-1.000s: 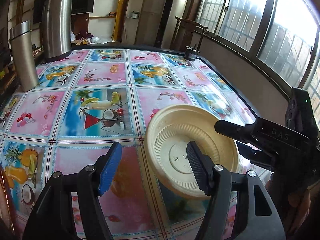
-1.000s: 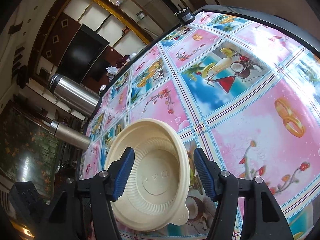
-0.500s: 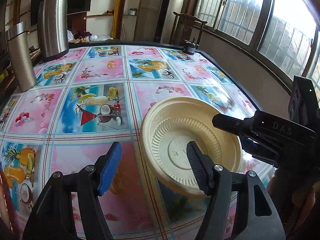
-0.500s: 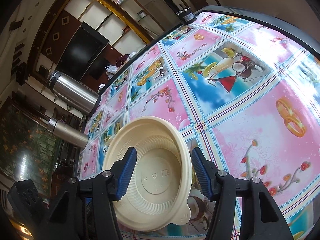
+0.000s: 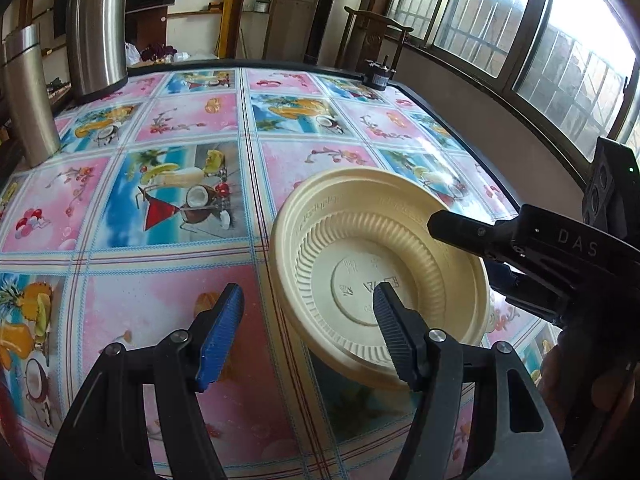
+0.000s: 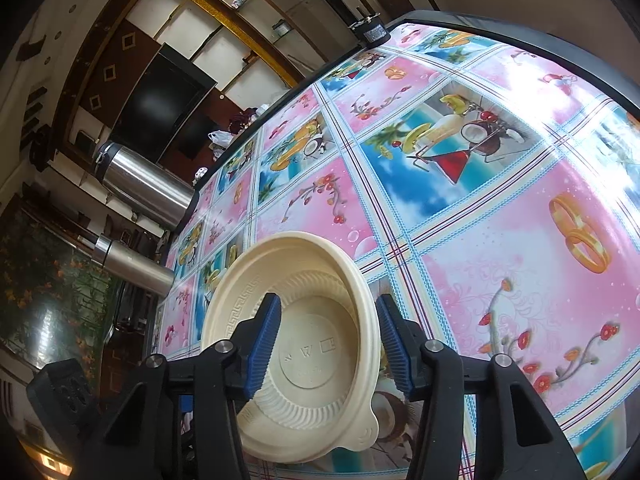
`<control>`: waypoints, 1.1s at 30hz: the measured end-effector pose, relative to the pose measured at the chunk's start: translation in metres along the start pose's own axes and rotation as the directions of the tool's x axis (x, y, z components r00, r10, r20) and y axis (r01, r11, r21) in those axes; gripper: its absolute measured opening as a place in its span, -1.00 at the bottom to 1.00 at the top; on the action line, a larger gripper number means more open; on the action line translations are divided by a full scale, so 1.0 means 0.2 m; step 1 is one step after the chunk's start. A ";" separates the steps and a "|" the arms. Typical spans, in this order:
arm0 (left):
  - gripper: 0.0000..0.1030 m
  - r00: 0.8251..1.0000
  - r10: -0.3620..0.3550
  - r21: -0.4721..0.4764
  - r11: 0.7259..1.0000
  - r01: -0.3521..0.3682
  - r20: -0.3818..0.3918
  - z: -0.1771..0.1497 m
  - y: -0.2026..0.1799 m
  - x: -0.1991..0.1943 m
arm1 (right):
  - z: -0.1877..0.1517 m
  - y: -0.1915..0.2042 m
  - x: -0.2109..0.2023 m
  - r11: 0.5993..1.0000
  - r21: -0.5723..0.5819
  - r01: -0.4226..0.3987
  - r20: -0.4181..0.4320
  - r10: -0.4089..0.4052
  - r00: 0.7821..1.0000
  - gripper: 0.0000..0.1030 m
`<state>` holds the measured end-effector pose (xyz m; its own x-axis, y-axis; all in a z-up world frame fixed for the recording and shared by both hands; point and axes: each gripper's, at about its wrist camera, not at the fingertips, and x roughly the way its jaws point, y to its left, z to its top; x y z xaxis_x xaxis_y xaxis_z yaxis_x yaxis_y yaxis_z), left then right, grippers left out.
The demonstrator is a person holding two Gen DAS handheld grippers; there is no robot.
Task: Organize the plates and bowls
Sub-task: 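Lift the cream ribbed bowl with the right tool while the left tool approaches its rim, then close the left tool on the cream ribbed bowl rim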
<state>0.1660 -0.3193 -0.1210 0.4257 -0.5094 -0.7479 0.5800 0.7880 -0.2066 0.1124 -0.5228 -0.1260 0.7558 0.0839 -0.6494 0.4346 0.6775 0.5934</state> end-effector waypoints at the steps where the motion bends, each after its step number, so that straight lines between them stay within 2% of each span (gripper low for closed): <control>1: 0.28 1.000 -0.009 -0.008 1.000 0.009 -0.012 0.00 0.01 0.01 | 0.00 0.00 0.00 1.000 0.001 0.000 0.000 0.000 1.000 -0.06; 8: 0.28 0.997 -0.044 -0.060 0.997 0.041 -0.063 -0.02 0.05 0.05 | 0.00 -0.01 0.01 1.000 -0.002 0.003 -0.005 -0.004 1.000 -0.19; 21: 0.28 0.996 -0.060 -0.066 0.996 0.056 -0.062 -0.03 0.04 0.05 | -0.01 -0.01 0.01 1.000 0.011 0.013 -0.013 -0.013 1.000 -0.25; 27: 0.06 0.996 -0.057 -0.056 0.997 0.054 -0.063 -0.03 0.04 0.05 | -0.02 -0.01 0.01 1.000 0.016 0.012 -0.018 -0.012 1.000 -0.25; 28: -0.05 0.996 -0.057 -0.054 0.997 0.053 -0.065 -0.03 0.04 0.05 | -0.02 -0.01 0.02 1.000 0.016 0.012 -0.018 -0.012 1.000 -0.25; 29: -0.16 0.996 -0.059 -0.053 0.997 0.056 -0.068 -0.03 0.04 0.05 | -0.02 -0.01 0.02 1.000 0.014 0.013 -0.018 -0.012 1.000 -0.31; 32: -0.25 0.995 -0.075 -0.058 0.996 0.071 -0.073 -0.03 0.04 0.05 | -0.02 0.00 0.02 1.000 0.011 0.015 -0.024 -0.014 1.000 -0.36; 33: -0.27 0.994 -0.082 -0.061 0.995 0.077 -0.075 -0.03 0.04 0.05 | -0.02 0.00 0.03 1.000 0.009 0.015 -0.026 -0.015 1.000 -0.43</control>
<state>0.1718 -0.3163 -0.1339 0.3234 -0.5448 -0.7737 0.5675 0.7659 -0.3021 0.1142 -0.5188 -0.1319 0.7360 0.0928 -0.6706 0.4506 0.6720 0.5876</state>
